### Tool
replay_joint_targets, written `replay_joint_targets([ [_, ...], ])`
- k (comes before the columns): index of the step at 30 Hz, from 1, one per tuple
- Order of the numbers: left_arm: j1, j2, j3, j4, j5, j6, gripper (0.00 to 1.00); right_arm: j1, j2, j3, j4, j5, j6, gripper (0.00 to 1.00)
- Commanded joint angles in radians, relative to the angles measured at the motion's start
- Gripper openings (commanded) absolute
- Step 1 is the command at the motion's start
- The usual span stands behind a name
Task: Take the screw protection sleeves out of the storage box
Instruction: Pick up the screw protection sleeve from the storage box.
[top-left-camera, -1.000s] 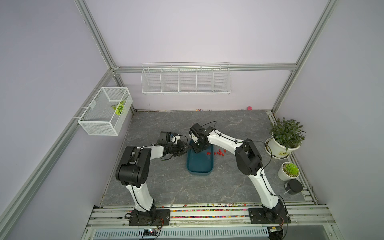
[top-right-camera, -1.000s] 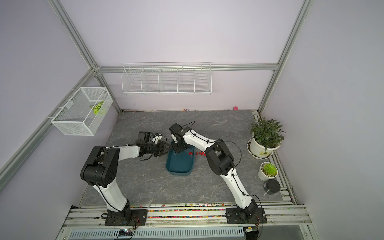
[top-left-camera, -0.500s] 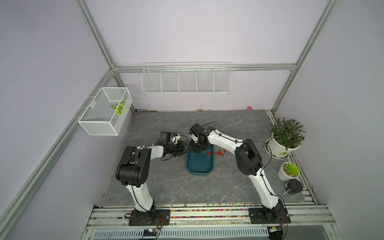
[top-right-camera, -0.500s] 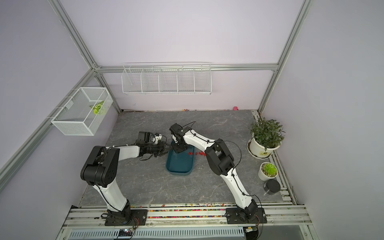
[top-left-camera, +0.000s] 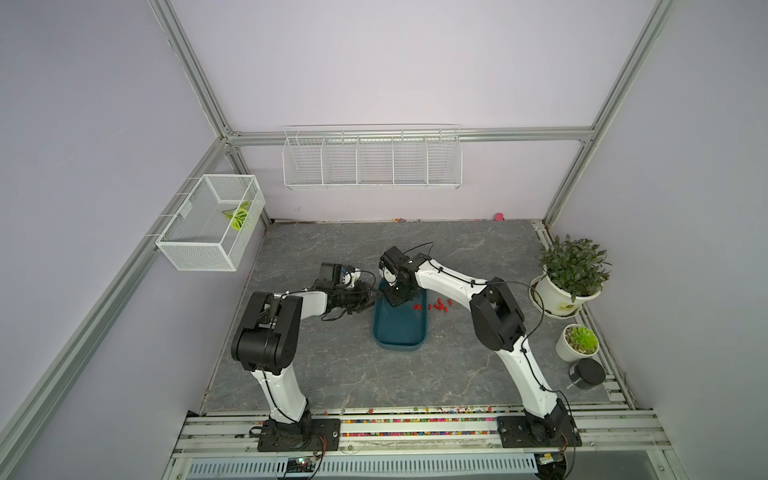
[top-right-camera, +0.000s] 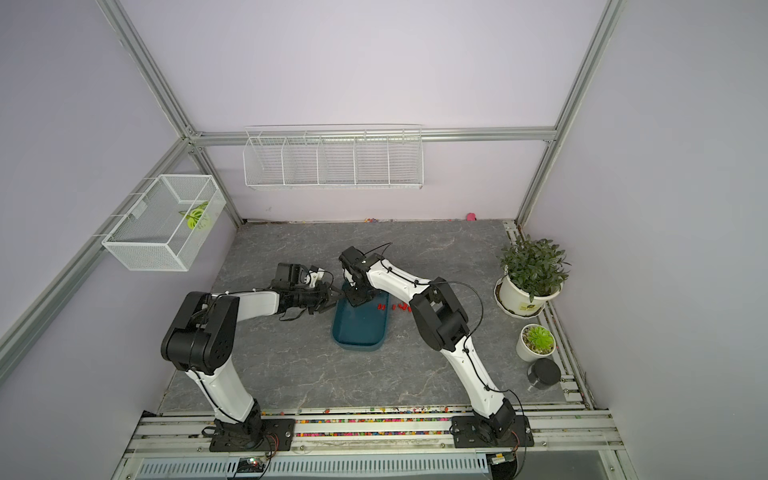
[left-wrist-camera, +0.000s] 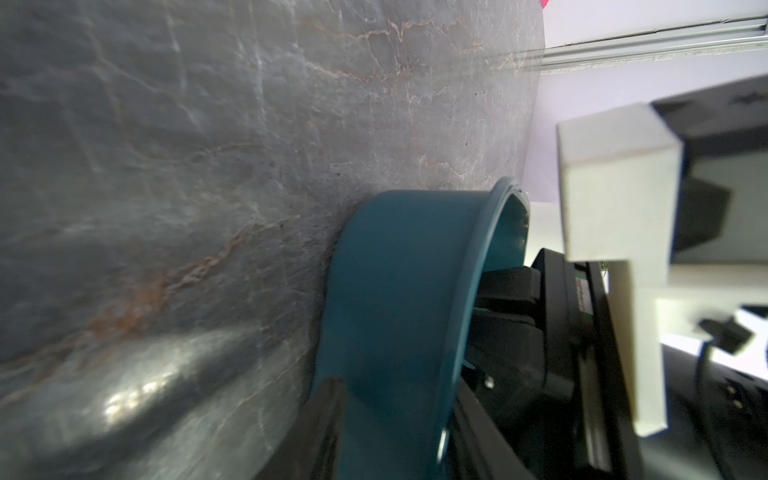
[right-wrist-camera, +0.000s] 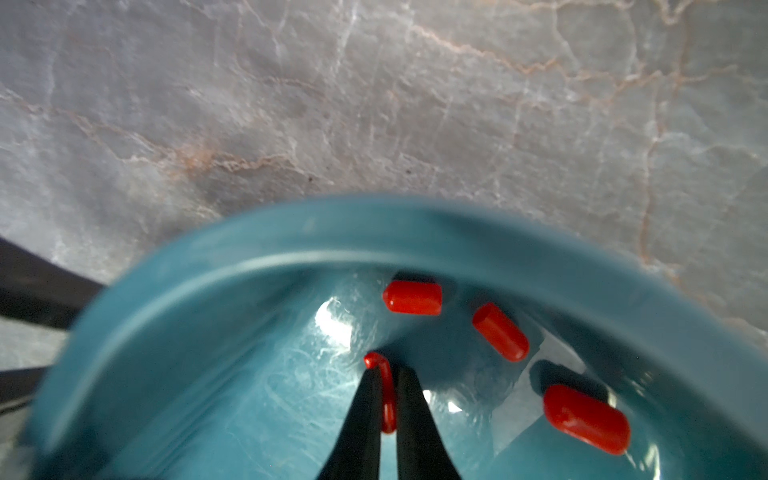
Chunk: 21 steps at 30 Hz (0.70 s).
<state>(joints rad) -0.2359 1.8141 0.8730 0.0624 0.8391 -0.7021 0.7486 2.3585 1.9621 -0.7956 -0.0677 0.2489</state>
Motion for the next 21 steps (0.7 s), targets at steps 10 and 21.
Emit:
replay_joint_targets([
  [10, -0.002, 0.016, 0.018, -0.01, 0.004, 0.012, 0.44, 0.008, -0.182, -0.138, 0.019, 0.027, -0.002, 0.11],
  [21, -0.003, 0.019, 0.02, -0.012, 0.002, 0.009, 0.44, -0.005, -0.329, -0.221, 0.02, 0.04, -0.008, 0.11],
])
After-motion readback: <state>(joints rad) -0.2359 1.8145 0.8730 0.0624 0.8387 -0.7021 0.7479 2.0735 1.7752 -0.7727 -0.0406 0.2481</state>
